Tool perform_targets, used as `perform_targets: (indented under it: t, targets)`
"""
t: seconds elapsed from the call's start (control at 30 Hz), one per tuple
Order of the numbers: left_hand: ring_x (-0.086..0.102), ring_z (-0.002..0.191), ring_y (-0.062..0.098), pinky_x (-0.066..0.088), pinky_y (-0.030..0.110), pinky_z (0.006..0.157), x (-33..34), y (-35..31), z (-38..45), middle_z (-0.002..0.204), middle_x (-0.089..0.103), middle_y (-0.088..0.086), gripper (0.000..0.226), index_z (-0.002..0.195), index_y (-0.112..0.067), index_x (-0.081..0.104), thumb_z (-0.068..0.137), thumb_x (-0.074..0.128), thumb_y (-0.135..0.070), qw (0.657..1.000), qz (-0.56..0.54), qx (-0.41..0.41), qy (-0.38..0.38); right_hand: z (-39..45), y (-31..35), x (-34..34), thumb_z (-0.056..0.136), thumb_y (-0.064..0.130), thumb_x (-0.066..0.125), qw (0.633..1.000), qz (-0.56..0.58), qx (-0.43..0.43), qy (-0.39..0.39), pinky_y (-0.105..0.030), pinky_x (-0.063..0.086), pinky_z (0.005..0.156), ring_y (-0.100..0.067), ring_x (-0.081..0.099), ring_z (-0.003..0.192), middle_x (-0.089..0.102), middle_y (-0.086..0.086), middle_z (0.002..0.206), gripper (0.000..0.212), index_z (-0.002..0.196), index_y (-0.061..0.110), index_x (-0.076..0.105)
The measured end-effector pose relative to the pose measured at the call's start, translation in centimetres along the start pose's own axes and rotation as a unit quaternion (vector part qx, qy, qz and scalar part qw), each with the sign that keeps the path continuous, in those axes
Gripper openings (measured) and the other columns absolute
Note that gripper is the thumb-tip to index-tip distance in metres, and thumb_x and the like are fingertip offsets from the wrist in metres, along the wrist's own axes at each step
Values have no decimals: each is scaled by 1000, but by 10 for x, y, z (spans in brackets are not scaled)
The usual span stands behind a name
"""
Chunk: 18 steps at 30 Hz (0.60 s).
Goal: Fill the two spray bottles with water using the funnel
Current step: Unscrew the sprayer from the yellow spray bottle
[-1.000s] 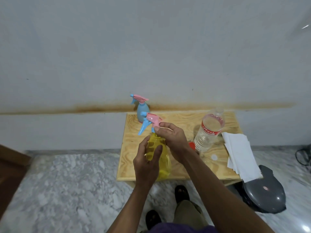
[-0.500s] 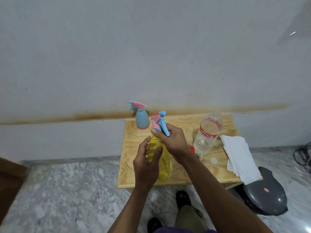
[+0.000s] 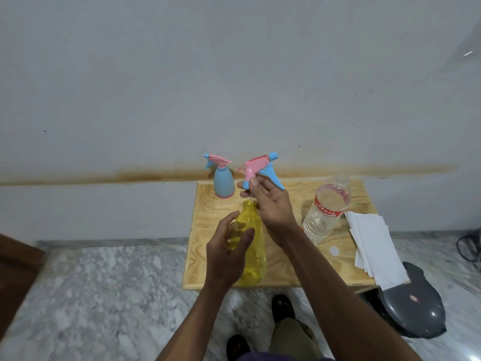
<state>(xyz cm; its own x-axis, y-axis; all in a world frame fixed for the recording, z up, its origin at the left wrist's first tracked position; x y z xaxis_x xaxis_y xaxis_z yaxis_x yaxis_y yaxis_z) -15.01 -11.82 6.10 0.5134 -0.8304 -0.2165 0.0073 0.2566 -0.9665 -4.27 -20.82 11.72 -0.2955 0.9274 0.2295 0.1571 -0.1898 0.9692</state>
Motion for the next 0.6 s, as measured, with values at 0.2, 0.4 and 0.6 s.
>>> perform_targets:
  t: [0.2,0.4,0.6]
  targets:
    - [68,97,9,57,25,77,-5,16,-10,103,71,-10,56,132,-22,59,85,68,-50,999,35,8,5,14,37,4,99,21,59,994,79,-49,-63,-34,58,78,-20,73,87,73,-3,105,18,114,12,65]
    - [67,101,3,59,37,84,-22,43,-9,114,68,-21,63,141,-29,51,85,65,-55,996,64,-49,-29,32,56,-25,93,19,71,977,62,-108,-175,-28,53,63,-15,64,70,63,-2,84,23,111,10,62]
    - [56,128,16,50,50,103,-23,62,5,143,56,-4,74,150,-35,38,86,57,-68,992,84,-79,-50,31,-51,-56,91,27,67,958,-161,18,-239,-43,57,69,-22,66,72,68,1,78,14,101,18,69]
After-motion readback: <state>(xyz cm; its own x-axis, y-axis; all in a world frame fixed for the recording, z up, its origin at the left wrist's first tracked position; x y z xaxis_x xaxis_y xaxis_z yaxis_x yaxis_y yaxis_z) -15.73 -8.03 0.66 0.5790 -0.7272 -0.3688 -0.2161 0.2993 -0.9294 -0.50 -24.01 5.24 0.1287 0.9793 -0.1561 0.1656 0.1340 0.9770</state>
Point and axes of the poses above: each hand's wrist, its own z-axis towards the middle knuckle, its own x-axis out of the palm, y = z × x, the point moved 2 cm from there along z, towards the middle knuckle
